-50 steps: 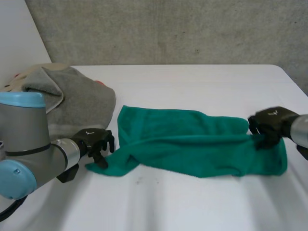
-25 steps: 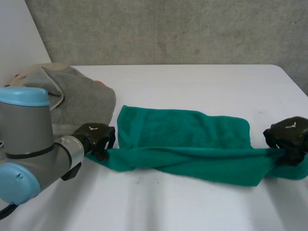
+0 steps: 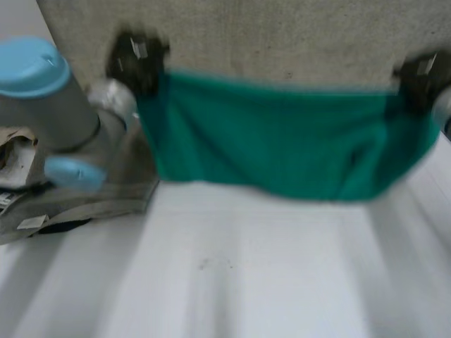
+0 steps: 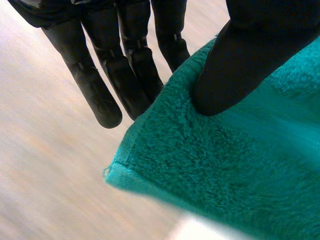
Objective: Fold the laundry.
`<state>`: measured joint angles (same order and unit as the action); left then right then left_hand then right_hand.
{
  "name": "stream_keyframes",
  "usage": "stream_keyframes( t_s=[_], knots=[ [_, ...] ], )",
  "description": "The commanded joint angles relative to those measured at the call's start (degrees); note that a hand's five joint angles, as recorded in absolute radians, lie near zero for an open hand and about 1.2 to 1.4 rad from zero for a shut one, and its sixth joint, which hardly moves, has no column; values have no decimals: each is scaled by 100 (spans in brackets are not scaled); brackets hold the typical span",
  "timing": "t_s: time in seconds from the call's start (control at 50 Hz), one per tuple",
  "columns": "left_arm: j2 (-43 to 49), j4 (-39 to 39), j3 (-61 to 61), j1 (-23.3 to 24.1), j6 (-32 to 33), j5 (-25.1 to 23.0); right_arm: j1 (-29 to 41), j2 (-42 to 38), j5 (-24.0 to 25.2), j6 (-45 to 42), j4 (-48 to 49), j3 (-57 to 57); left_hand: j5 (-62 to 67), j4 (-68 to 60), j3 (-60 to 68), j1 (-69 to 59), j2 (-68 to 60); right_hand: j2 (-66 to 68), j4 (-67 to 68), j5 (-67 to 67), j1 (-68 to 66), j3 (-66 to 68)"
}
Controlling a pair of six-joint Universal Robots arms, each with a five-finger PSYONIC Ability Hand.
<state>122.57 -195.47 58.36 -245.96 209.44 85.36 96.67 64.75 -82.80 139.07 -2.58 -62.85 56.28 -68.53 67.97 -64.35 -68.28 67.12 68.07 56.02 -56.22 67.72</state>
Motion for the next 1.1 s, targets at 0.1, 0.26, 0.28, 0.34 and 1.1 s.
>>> stream_keyframes(
  t_s=[0.1,0.26,0.28,0.34,1.1],
  knots=[
    [-286,-1529,-1258,-285,0,15,124,970,-456,973,2957,195,1372,-1147,1203,-1565,-1172,1288,1193,1398,-2378,1228],
    [-620,-1599,384,-286,0,-336,238,979,-298,973,2394,-877,1372,-1147,1203,-1565,-1172,1288,1193,1398,-2378,1228],
    [-673,-1617,586,-294,0,-388,256,979,-254,973,2368,-1009,1372,-1147,1203,-1565,-1172,1288,1193,1398,-2378,1228],
    [-708,-1696,1343,-250,18,-521,370,900,-87,973,2350,-1484,1372,-1147,1203,-1565,-1172,1288,1193,1398,-2378,1228],
    [-1739,1718,3957,637,1426,982,-1126,1210,617,-1710,-1100,-3683,1372,-1147,1203,-1565,-1172,1288,1193,1398,-2378,1228]
  ],
)
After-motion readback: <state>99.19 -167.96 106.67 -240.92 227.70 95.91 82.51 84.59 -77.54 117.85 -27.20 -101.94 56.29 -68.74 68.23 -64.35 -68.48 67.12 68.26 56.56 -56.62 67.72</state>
